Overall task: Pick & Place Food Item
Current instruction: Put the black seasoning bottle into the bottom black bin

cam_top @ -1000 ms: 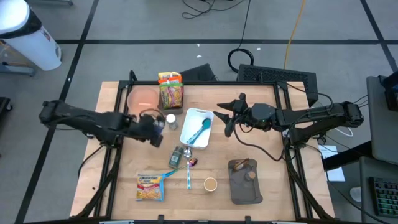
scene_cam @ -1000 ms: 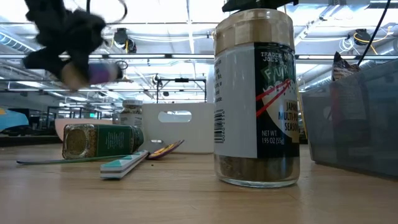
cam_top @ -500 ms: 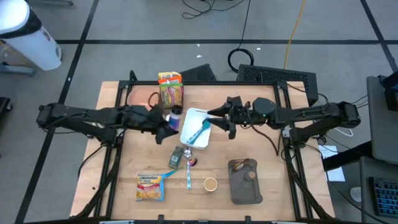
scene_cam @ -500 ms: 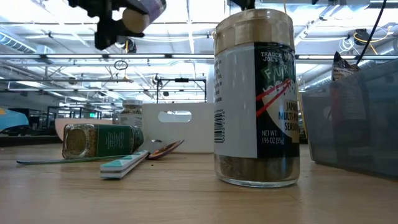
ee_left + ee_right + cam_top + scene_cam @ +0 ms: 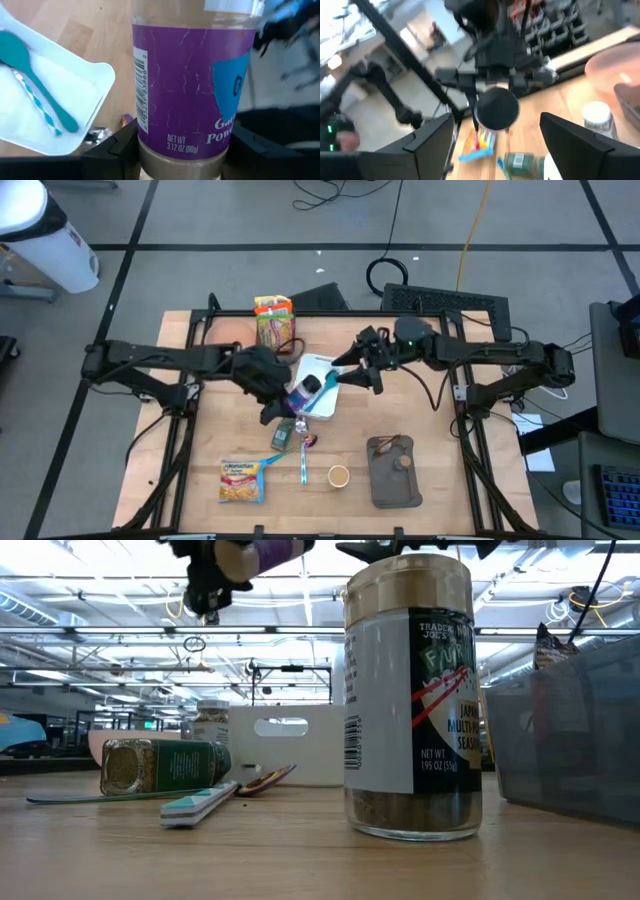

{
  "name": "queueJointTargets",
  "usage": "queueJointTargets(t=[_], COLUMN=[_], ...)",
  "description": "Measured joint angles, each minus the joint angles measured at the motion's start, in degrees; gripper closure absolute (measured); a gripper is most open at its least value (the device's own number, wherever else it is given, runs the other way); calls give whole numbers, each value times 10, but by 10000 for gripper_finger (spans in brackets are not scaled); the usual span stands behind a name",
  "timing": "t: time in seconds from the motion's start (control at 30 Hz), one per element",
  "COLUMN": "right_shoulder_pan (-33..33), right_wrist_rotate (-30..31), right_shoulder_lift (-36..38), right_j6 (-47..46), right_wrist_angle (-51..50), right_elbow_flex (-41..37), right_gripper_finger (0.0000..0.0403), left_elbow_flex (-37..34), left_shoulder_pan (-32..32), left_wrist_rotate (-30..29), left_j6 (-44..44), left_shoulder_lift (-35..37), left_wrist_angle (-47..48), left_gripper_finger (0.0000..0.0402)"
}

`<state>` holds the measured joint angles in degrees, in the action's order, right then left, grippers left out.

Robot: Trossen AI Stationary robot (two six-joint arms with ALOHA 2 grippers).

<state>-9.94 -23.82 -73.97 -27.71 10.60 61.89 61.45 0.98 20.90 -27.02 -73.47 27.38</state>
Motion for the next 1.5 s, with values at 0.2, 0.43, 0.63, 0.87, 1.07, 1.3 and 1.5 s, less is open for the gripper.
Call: queueJointTargets(t=[0.2,0.43,0.63,0.87,1.07,1.3,1.5], right_shoulder_pan=[-14,-13,-13,-13,-12,-8,-8], right_wrist_rotate=[-35,-33,-30,-4,-5,-20,-29], right_shoulder_lift=[0,0,0,0,-10,-29,-36], right_j6=[14,26,33,49,51,46,46], right_wrist_angle=[-39,-41,-41,-53,-59,-50,-40], right_elbow_flex=[16,16,16,16,17,17,17], right_gripper_finger=[99,102,103,104,104,105,113], left_elbow_flex=[141,268,330,365,378,383,383], left_shoulder_pan=[22,49,62,62,65,69,70], left_wrist_rotate=[27,46,63,66,66,67,73], left_j6=[93,152,168,171,168,164,164], left_shoulder_lift=[-76,-148,-190,-221,-230,-229,-229], left_wrist_angle=[170,260,305,322,329,333,332], left_gripper_finger=[196,196,196,196,196,196,196])
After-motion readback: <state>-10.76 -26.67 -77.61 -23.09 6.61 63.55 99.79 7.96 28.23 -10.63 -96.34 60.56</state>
